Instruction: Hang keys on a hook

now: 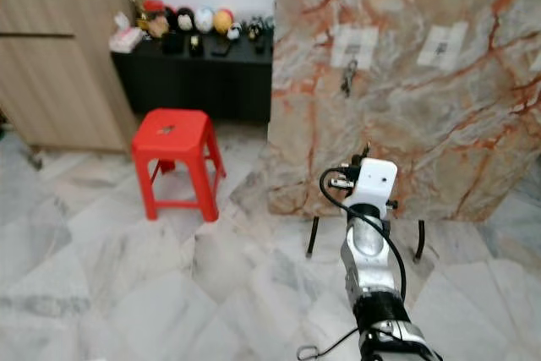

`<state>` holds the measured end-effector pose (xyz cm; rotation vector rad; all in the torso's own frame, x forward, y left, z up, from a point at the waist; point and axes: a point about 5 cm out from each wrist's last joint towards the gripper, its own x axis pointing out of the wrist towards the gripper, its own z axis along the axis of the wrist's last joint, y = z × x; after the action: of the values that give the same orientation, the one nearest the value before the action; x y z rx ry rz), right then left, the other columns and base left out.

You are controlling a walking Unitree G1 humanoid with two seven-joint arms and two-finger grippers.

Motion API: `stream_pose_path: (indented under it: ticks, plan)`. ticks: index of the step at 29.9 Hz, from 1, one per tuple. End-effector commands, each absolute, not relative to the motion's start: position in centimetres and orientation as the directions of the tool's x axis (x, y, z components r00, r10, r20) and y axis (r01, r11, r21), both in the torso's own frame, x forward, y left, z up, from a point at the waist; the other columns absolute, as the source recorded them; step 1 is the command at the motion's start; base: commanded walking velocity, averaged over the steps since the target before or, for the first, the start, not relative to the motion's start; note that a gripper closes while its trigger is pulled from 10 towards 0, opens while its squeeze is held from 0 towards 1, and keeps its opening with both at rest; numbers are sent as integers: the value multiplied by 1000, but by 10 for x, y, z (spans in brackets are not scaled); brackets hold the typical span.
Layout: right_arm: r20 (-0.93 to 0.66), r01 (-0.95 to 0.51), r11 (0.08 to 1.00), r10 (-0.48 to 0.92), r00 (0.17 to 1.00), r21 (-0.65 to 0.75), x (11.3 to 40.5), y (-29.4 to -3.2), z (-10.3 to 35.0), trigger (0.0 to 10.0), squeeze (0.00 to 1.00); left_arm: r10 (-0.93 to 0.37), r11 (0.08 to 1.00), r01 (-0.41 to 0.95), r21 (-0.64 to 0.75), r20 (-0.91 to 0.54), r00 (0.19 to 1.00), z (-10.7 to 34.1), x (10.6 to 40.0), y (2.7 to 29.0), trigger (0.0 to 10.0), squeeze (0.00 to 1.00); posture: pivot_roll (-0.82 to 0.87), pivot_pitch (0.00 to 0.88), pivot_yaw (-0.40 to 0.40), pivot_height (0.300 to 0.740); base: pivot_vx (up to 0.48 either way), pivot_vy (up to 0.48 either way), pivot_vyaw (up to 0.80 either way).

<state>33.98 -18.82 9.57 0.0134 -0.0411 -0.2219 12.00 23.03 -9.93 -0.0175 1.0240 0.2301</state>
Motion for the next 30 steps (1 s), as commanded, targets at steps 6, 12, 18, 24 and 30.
stream_pose_path:
  ticks: [6, 12, 18, 24, 30]
  plan:
    - [41, 236, 971, -238, 970, 33, 341, -187, 99, 10000, 0, 188, 977, -179, 114, -856, 481, -99, 115, 239, 10000, 0, -50, 0, 13, 740, 415, 0, 0]
    - [48, 225, 974, -226, 973, 32, 342, -190, 101, 10000, 0, 185, 978, -174, 112, -853, 488, -99, 115, 237, 10000, 0, -31, 0, -5, 740, 414, 0, 0]
    - [68, 212, 977, -213, 975, 25, 344, -192, 107, 10000, 0, 180, 978, -177, 105, -858, 482, -101, 113, 232, 10000, 0, -25, 0, -28, 740, 416, 0, 0]
    - [66, 200, 980, -201, 977, 18, 344, -191, 107, 10000, 0, 165, 981, -169, 95, -869, 467, -104, 111, 224, 10000, 0, 11, 0, -52, 740, 204, 0, 0]
    - [69, 190, 981, -191, 979, 30, 346, -185, 108, 10000, 0, 180, 977, -183, 105, -871, 458, -103, 109, 228, 10000, 0, 28, 0, -51, 740, 0, 0, 0]
